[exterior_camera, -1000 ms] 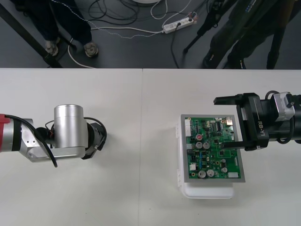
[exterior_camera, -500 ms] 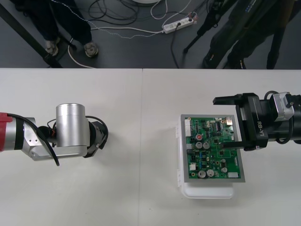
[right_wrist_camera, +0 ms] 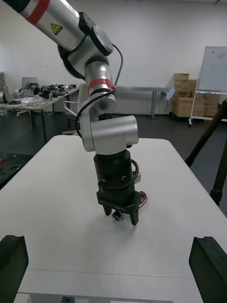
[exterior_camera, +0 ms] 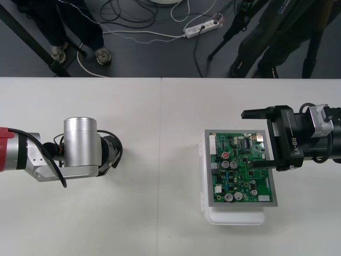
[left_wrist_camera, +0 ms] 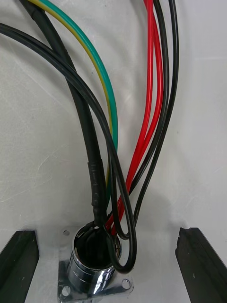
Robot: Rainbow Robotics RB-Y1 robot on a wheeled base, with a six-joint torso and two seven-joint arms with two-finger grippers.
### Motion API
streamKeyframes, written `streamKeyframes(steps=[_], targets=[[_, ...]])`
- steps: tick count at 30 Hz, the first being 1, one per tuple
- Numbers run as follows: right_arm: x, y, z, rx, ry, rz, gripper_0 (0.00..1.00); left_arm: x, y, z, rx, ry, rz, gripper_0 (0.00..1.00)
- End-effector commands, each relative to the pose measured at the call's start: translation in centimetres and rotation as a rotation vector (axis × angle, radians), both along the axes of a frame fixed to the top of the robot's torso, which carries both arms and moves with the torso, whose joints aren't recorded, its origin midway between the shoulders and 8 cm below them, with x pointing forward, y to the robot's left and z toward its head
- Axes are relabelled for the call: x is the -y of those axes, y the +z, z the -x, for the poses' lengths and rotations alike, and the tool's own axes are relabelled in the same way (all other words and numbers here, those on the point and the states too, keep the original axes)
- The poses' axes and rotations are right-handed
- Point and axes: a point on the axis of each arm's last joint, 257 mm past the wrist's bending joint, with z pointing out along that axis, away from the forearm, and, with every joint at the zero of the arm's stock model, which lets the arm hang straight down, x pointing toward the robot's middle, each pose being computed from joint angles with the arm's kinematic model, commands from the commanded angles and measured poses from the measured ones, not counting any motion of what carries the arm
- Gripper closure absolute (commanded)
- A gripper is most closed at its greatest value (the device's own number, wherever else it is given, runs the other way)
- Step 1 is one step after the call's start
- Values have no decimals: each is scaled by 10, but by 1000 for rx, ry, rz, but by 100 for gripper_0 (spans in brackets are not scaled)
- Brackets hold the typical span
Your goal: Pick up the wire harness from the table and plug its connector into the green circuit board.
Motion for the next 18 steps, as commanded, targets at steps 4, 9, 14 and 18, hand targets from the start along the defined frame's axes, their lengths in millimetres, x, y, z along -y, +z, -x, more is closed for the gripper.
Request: streamKeyframes(steps=[4,9,14,18], targets=[[-5,-3,5,-30,8,-1,0,11,10,-19,49,30,46,15],[-5,-5,5,-44,6,1,0,9,8,-19,48,46,48,22],[-3,-5,4,-52,0,-1,0,7,8,-19,49,57,52,28],[-3,-5,4,-57,-2,-3,0,7,7,-18,45,66,58,98]])
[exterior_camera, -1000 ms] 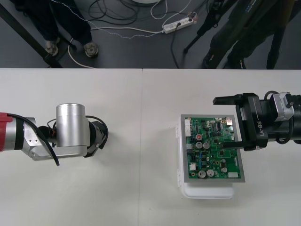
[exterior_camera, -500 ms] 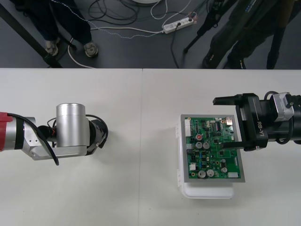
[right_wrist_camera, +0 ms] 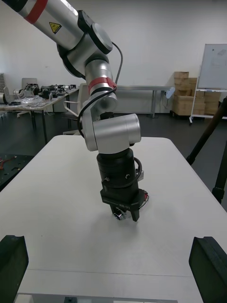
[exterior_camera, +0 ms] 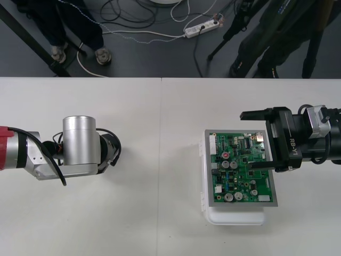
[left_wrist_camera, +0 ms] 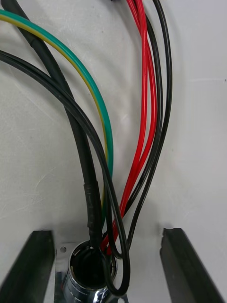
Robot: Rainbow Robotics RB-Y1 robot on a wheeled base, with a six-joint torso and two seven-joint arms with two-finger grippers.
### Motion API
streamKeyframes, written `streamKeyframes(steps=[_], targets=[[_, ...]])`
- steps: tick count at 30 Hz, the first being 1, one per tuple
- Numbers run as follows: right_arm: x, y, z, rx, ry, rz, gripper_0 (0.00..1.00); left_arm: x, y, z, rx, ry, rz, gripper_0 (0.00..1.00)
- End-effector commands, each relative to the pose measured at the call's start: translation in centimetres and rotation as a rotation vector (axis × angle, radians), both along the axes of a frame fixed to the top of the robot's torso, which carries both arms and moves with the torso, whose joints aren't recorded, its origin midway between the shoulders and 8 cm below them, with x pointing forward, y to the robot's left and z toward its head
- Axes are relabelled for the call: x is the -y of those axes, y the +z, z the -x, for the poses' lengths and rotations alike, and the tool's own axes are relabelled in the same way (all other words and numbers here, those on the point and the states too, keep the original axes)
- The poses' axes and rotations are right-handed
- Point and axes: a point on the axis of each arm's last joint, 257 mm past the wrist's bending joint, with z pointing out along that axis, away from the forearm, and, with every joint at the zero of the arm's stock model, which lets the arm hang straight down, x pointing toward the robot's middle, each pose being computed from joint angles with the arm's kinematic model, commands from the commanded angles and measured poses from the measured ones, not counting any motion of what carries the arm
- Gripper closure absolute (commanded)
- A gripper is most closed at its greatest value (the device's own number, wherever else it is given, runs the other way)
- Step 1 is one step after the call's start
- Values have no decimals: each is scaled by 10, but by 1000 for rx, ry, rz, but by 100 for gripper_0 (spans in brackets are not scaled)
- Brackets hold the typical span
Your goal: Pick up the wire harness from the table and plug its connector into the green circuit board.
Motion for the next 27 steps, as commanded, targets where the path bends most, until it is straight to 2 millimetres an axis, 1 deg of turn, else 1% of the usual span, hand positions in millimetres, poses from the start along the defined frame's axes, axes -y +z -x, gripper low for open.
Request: streamKeyframes(steps=[1,6,17,21,27], targets=[[-1,-2,4,-42,-1,-5,0,14,5,-11,32,57,71,100],[0,0,3,-41,-5,-6,0,11,1,-8,23,55,60,100],[1,2,2,-43,-11,-15,0,15,3,-8,26,57,71,100],[1,2,1,-46,-12,-14,0,20,9,-14,37,72,93,100],[1,3,1,-50,-13,-16,0,20,23,-23,51,109,122,100]])
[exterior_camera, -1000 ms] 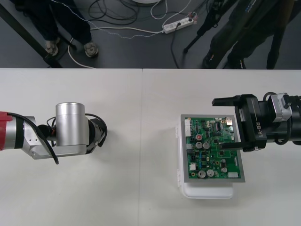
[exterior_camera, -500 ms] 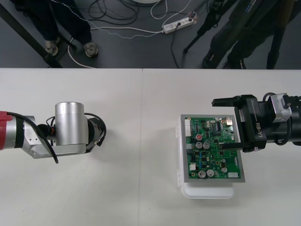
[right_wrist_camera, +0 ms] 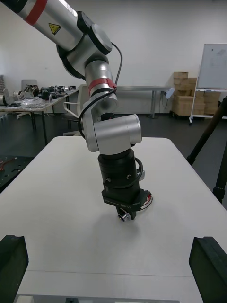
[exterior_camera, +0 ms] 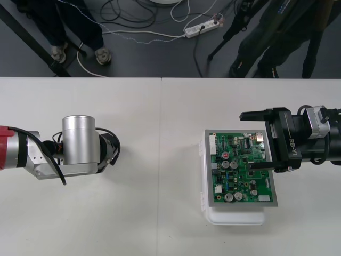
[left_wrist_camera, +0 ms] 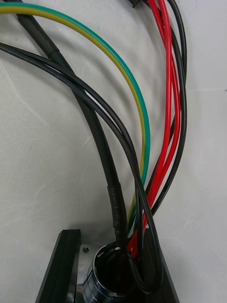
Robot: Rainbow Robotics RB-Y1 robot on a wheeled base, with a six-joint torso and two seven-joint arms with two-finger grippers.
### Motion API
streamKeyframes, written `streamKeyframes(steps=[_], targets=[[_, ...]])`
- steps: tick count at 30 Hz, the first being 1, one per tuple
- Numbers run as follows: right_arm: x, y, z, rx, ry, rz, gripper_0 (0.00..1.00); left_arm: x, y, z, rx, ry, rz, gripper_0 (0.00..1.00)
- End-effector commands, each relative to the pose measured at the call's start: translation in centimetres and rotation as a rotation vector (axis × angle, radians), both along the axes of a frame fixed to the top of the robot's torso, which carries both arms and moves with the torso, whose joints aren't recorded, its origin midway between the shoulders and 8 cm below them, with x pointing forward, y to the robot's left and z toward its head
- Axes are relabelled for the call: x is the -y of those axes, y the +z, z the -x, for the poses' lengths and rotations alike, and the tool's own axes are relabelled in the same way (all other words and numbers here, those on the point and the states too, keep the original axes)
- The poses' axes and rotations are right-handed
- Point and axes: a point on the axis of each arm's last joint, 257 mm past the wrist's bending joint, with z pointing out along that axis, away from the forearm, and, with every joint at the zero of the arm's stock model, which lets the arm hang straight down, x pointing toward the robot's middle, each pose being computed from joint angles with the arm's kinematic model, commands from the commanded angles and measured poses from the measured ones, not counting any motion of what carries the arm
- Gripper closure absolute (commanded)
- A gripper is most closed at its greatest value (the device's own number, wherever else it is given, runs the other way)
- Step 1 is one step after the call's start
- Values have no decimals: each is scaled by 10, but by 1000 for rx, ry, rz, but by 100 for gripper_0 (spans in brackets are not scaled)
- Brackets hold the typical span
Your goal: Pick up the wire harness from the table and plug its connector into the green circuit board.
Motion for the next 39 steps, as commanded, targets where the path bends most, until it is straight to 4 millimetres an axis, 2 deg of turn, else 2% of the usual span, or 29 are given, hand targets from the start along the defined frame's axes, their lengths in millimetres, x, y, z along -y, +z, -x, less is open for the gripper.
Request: streamKeyframes(steps=[1,14,29,39], targets=[[2,3,1,-45,-12,-11,0,24,24,-20,46,108,132,100],[3,6,0,-46,-15,-20,0,25,60,-25,15,229,211,100],[6,4,0,-52,-25,-22,0,29,128,-24,-63,403,350,100],[9,5,-1,-52,-33,-24,0,23,157,-25,-137,541,491,100]])
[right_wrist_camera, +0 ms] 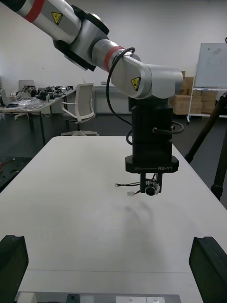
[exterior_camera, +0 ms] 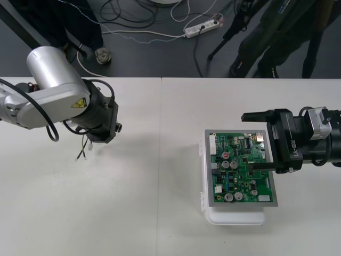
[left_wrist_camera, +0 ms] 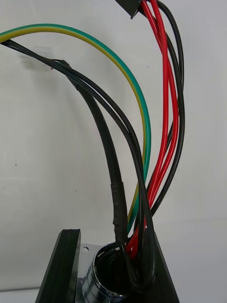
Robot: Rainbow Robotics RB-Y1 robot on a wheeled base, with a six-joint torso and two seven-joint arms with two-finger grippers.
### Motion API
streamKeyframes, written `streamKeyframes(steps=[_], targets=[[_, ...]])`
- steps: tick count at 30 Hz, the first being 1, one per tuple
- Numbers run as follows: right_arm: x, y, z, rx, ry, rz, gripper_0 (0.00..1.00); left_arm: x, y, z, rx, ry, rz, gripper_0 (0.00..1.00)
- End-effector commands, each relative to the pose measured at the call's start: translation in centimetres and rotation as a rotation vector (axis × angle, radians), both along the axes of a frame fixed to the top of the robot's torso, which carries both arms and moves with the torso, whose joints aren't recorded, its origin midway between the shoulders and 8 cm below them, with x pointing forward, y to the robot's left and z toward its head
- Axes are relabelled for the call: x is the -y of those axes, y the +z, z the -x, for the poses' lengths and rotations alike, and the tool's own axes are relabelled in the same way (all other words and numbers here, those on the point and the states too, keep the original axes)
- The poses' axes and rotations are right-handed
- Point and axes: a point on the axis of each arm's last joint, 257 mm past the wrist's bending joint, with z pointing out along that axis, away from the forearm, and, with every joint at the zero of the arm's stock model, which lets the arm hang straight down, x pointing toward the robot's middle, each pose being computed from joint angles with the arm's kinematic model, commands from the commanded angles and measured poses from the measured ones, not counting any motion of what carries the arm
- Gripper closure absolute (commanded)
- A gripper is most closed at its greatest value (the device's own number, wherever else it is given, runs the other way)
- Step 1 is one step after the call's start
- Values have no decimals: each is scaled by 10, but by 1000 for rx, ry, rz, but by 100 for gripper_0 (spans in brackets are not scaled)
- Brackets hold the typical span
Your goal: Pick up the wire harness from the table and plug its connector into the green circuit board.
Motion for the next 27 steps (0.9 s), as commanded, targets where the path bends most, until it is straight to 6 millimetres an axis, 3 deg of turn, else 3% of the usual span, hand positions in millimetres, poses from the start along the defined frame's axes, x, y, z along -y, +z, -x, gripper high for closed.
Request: streamKeyframes(steps=[1,17,27], targets=[[5,7,-1,-45,-20,-20,0,-23,42,-14,-20,191,87,100],[8,9,-3,-55,-29,-22,0,-10,70,-5,-241,429,400,100],[10,11,-4,-63,-35,-24,0,8,78,19,-493,601,625,100]])
